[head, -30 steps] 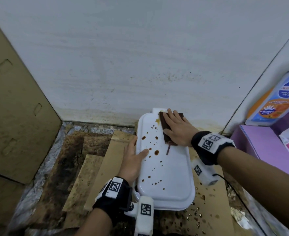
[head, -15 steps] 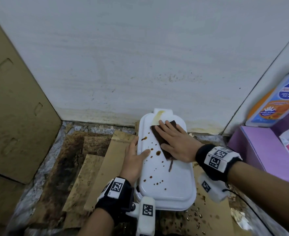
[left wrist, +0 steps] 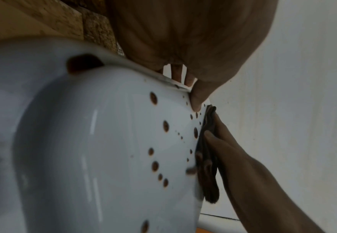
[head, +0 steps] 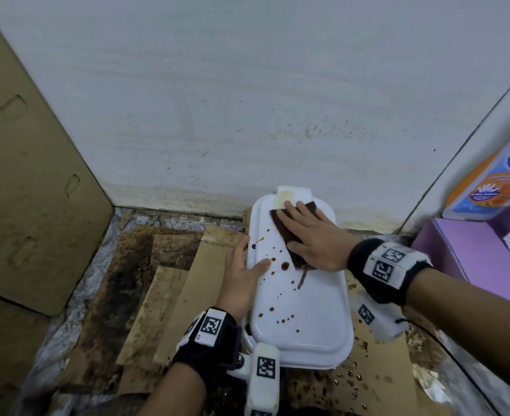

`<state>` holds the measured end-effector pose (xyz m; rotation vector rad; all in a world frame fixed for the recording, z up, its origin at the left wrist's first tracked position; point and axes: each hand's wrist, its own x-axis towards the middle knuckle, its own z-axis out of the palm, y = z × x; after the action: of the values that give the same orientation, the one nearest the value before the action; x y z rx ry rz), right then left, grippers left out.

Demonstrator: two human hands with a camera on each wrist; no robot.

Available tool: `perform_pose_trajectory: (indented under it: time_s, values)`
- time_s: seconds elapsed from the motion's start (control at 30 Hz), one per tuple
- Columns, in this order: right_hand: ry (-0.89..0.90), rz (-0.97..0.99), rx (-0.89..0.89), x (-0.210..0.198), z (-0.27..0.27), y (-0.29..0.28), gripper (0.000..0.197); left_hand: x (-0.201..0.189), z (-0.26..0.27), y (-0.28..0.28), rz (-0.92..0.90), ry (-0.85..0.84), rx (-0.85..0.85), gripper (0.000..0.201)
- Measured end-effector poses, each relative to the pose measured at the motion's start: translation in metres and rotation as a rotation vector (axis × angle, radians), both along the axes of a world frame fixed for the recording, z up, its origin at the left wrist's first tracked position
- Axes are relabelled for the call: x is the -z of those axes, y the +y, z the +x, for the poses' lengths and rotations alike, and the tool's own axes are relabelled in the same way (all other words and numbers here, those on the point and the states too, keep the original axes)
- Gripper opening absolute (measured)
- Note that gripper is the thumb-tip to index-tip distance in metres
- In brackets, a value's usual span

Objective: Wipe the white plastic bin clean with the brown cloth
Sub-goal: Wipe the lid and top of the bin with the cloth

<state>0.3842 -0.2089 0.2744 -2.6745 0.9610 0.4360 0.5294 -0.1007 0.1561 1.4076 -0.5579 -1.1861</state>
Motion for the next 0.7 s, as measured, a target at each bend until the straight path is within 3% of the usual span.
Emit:
perform_pose_trajectory:
  time_s: [0.17,0.33,0.43,0.57,0.63,0.7]
  values:
    - [-0.022,0.002,-0.052,0.003,-0.021,0.020,0.061,-0.002,-0.002,0.001,-0.002,-0.020,0.013,0.085]
    - [-0.146,-0.030,0.154,-0.009,-0.004,-0.006,0.066,-0.002,-0.001,0.003,0.005,-0.023,0.013,0.081]
    - [-0.286,-0.051,0.268,-0.016,0.003,-0.023,0.057,-0.005,-0.001,0.004,0.000,-0.053,0.028,0.065]
    - [-0.437,-0.102,0.356,-0.020,0.018,-0.042,0.053,-0.005,-0.001,0.003,0.005,-0.048,0.029,0.067]
    - [-0.417,-0.083,0.333,-0.017,0.028,-0.046,0.051,-0.003,-0.001,0.003,-0.001,-0.034,0.021,0.066]
    - [-0.243,-0.057,0.233,-0.007,0.034,-0.044,0.052,-0.003,-0.001,0.002,-0.002,-0.025,0.015,0.064]
